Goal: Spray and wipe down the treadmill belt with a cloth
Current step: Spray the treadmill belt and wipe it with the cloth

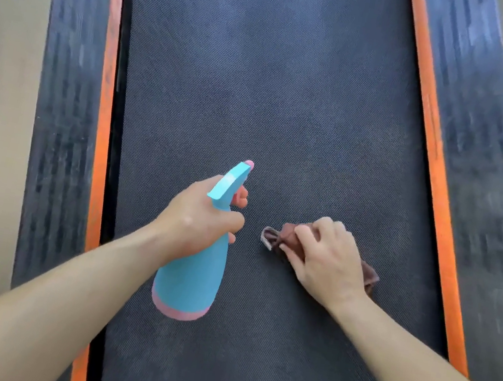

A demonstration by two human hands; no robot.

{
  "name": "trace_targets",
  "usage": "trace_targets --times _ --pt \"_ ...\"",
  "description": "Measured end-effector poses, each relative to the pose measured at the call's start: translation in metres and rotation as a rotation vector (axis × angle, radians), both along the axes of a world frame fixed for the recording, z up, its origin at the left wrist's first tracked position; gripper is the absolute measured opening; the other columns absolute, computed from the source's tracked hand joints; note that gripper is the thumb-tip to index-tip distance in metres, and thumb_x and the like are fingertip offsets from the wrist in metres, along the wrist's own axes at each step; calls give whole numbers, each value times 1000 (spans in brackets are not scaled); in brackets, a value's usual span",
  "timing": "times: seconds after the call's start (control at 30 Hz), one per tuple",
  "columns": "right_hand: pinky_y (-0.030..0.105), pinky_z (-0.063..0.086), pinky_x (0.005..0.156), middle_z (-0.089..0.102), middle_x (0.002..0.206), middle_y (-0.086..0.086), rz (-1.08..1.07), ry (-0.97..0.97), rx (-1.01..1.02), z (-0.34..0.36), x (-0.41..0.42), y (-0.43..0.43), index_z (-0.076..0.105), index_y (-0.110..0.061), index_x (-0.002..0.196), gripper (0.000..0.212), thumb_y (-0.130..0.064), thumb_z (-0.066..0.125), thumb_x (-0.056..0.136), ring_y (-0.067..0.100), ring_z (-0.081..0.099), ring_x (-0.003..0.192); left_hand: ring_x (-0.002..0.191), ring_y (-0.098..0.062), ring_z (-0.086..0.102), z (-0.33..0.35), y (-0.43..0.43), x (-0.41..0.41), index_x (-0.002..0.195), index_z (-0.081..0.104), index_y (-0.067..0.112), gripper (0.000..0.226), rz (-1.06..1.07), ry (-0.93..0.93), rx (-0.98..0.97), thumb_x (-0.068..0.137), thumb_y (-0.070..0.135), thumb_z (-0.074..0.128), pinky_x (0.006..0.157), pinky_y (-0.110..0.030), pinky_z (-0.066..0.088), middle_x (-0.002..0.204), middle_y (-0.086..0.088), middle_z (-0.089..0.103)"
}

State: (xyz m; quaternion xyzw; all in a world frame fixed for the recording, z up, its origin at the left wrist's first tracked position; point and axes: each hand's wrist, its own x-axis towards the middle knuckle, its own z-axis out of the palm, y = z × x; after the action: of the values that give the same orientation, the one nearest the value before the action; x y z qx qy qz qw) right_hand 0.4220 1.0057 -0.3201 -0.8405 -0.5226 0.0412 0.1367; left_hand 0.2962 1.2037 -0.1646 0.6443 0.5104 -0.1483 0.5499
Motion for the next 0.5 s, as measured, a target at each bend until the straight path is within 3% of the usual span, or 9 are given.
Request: trace_targets --times 0.17,0.27,0.43,0.5 --pt "44 46 72 54 104 18 -282 -132 49 -1 87 99 57 -14 113 44 -53 58 93 36 53 90 76 -23 80 -8 -1 0 115 68 41 50 -20 27 5 68 23 66 93 -44 61 113 14 73" --pt "45 44 77 54 112 17 -412 -98 -16 5 116 125 55 -16 117 44 -54 53 94 38 52 100 76 -23 80 -6 -6 7 121 66 41 50 -62 55 10 77 18 69 86 -34 59 113 17 72" --pt "44 45 65 55 96 16 -519 -129 37 4 77 32 56 -17 100 33 -49 60 91 36 53 82 76 -25 80 2 -18 43 117 68 36 44 -76 -10 -14 80 14 70 88 -38 60 114 12 73" --pt "43 42 61 53 91 16 -521 -176 27 4 52 -26 57 -16 93 29 -43 66 90 35 51 77 76 -26 80 4 -24 56 114 68 37 47 -69 -43 -37 70 21 70 87 -39 62 113 11 74"
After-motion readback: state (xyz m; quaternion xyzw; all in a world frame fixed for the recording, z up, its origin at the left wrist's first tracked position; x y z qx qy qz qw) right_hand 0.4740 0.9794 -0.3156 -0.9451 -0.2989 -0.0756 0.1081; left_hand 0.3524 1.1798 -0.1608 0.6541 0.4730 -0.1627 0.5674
